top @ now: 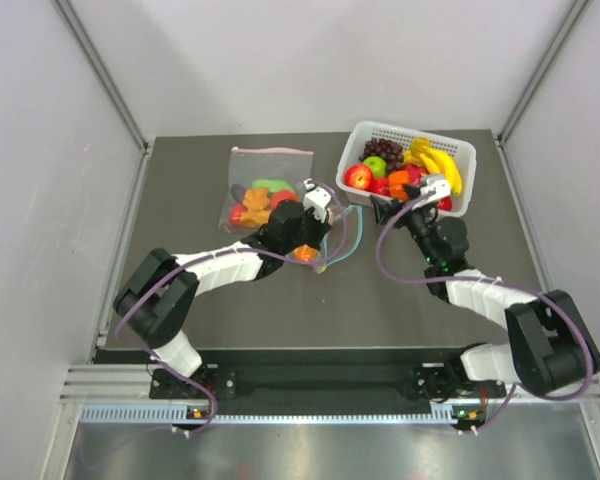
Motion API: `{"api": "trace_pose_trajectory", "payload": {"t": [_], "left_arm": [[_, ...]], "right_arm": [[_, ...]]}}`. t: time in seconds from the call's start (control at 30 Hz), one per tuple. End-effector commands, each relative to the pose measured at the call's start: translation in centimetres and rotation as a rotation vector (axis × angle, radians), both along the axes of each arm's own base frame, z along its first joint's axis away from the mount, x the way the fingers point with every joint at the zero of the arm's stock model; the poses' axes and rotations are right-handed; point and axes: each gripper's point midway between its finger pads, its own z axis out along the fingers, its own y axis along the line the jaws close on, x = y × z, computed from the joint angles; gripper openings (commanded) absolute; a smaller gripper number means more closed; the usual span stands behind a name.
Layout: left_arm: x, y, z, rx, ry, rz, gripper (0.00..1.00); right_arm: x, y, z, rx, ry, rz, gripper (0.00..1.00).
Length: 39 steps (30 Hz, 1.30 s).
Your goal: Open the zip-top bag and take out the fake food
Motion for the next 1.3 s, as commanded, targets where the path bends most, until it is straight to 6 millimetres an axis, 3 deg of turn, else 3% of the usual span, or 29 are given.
{"api": "trace_pose_trajectory", "payload": {"t": [0.0, 0.1, 0.2, 0.3, 0.6, 0.77, 0.97, 1.13, 1.27], "left_arm": [[0.0, -0.4, 3.9, -0.093, -0.077, -0.022, 0.00], [-0.6, -0.5, 4.2, -0.107, -0.074, -0.045, 0.00], [-1.0, -0.6, 4.7, -0.124, -0.075, -0.059, 0.00], [-1.3, -0.8, 5.0, -0.133, -0.074, -0.075, 0.00], [-1.5, -1.0, 5.2, -0.148, -0.067, -0.089, 0.00], [-1.8, -1.4, 5.4, -0.160, -0.061, -0.107, 0.00], [-3.6, -2.3, 6.1, -0.230, -0.037, -0.170, 0.00], [-5.0, -3.8, 6.7, -0.317, -0.029, -0.206, 0.00], [-5.1, -3.8, 6.9, -0.400, -0.038, -0.177, 0.00]], "right_arm": [[-3.2, 3.2, 1.9, -0.056, -0.096, 0.120, 0.88], [-5.5, 4.7, 1.4, -0.056, -0.085, 0.221, 0.79], [-7.9, 5.7, 0.6, -0.039, -0.082, 0.309, 0.63], [-9.4, 7.1, -0.9, -0.050, -0.050, 0.394, 0.59], [-11.2, 10.4, -5.2, -0.099, 0.041, 0.544, 0.53], [-11.1, 11.7, -6.8, -0.104, 0.092, 0.573, 0.52], [-9.7, 13.4, -9.7, -0.122, 0.177, 0.578, 0.51], [-9.4, 14.5, -10.2, -0.103, 0.178, 0.587, 0.52], [-9.4, 15.3, -10.8, -0.054, 0.196, 0.565, 0.52]]}}
